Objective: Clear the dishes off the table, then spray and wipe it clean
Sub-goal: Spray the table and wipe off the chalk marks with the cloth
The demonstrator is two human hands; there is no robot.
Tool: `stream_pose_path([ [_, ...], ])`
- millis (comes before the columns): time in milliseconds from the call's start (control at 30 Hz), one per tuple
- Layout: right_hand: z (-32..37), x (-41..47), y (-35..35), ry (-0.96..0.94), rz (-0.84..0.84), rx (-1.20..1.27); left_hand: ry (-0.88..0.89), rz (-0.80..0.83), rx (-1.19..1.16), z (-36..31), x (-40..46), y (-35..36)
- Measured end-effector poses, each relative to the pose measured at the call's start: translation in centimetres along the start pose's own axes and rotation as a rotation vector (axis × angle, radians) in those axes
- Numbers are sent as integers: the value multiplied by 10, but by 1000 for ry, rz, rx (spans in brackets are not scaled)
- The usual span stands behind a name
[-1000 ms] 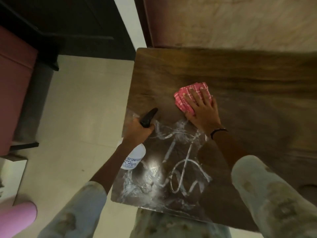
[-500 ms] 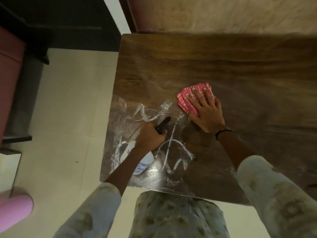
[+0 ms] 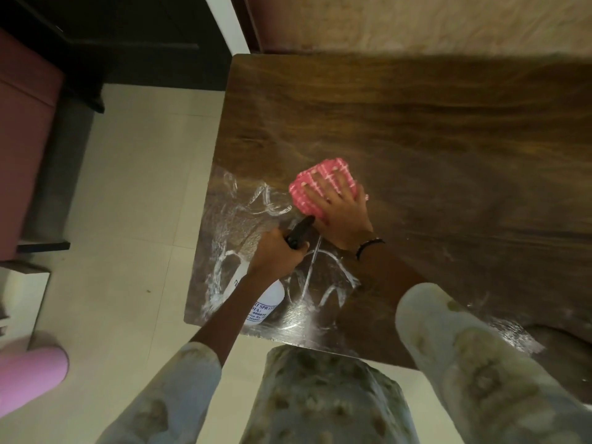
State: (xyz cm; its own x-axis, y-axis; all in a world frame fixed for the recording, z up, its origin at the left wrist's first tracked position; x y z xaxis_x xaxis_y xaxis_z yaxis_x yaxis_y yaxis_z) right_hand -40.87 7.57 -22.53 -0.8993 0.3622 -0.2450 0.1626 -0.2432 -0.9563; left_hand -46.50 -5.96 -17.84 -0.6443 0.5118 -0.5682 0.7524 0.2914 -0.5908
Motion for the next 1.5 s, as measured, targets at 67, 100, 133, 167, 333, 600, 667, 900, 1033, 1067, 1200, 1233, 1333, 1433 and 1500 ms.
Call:
stream_pose_path([
  [67, 17, -15, 6, -109, 14, -16, -24, 12, -35, 7, -1, 0],
  [100, 19, -26, 10, -169, 4, -43, -29, 12, -53, 9, -1, 0],
  [133, 16, -37, 13, -221, -13, -77, -35, 8, -68, 12, -1, 0],
  [167, 7, -47, 16, -255, -27, -107, -47, 7, -81, 13, -2, 0],
  [333, -45, -49, 9, -120, -39, -111, -81, -20, -41, 18, -13, -4],
  [600, 18, -31, 12, -5, 6, -20, -33, -34, -50, 21, -29, -2],
  [667, 29, -48, 16, -121, 1, -48, -15, -20, -48, 22, -34, 2],
  [900, -26, -91, 24, -252, -18, -132, -48, -56, -93, 31, -57, 12],
  [1033, -10, -81, 24, -58, 27, -63, -48, -85, -101, 39, -69, 18],
  [1067, 0, -82, 25, -34, 23, -42, -47, -96, -107, 40, -72, 19],
  [1200, 47, -107, 37, -177, 30, -32, -63, -87, -133, 51, -80, 20],
  [1233, 55, -121, 41, -236, 36, -45, -69, -69, -146, 53, -81, 20],
  [1333, 54, -164, 54, -376, 37, -94, -64, -63, -140, 61, -85, 18],
  [1433, 20, -180, 48, -366, 4, -96, -52, -86, -125, 64, -89, 13],
  [1500, -1, -172, 45, -271, 28, -97, -51, -90, -123, 65, -92, 11],
])
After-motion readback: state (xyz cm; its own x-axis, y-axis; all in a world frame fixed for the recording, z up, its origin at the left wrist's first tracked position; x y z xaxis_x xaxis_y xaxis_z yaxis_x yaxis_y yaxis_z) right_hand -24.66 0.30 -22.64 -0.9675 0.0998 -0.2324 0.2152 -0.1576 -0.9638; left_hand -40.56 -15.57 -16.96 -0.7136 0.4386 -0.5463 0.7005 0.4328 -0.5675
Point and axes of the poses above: each hand's wrist, its own x-axis towards the middle knuckle, its own y-axis out of the palm, z = x × y, the point moved 6 cm from there along x, towards the middle knuckle, and after that the axes turned 4 degrees about -x, right-handed, at the moved point
